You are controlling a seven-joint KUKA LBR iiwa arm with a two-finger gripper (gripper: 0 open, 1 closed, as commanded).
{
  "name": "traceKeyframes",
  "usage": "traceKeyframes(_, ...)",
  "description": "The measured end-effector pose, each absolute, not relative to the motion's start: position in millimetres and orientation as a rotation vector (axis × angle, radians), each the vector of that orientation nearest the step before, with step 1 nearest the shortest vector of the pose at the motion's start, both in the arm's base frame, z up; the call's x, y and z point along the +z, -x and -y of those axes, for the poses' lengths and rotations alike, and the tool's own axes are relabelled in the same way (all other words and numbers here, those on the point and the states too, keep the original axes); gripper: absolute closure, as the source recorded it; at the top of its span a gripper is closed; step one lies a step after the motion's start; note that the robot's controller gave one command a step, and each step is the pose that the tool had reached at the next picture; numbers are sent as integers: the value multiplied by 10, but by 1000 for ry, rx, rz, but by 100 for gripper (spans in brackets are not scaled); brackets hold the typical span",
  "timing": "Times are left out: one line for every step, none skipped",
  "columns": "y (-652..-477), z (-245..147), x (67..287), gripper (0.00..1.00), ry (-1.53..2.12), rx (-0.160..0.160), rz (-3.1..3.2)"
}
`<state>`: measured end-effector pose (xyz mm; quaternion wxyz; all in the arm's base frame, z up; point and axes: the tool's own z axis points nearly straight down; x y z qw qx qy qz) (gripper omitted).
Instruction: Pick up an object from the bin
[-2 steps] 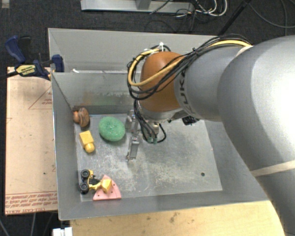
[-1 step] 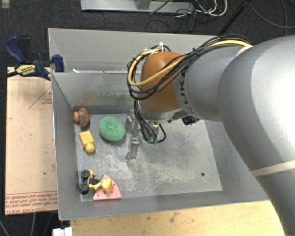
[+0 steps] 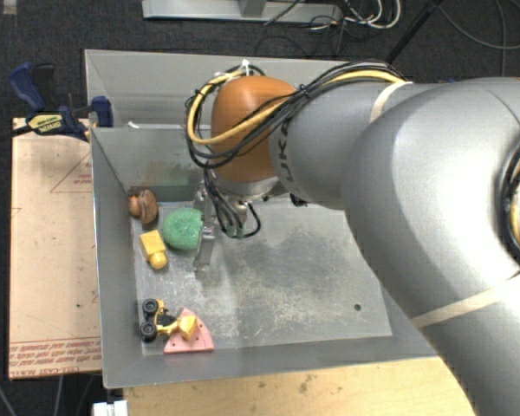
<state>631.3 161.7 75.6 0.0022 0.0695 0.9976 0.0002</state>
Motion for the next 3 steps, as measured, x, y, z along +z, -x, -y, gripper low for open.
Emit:
traceKeyframes(-6255,-1832,749,100,-198,1,-3134)
traceKeyframes(-6211,-1764,755,100,-196,1,-3135)
traceKeyframes(-6090,-1821,1021,100,-101,-2,-3143)
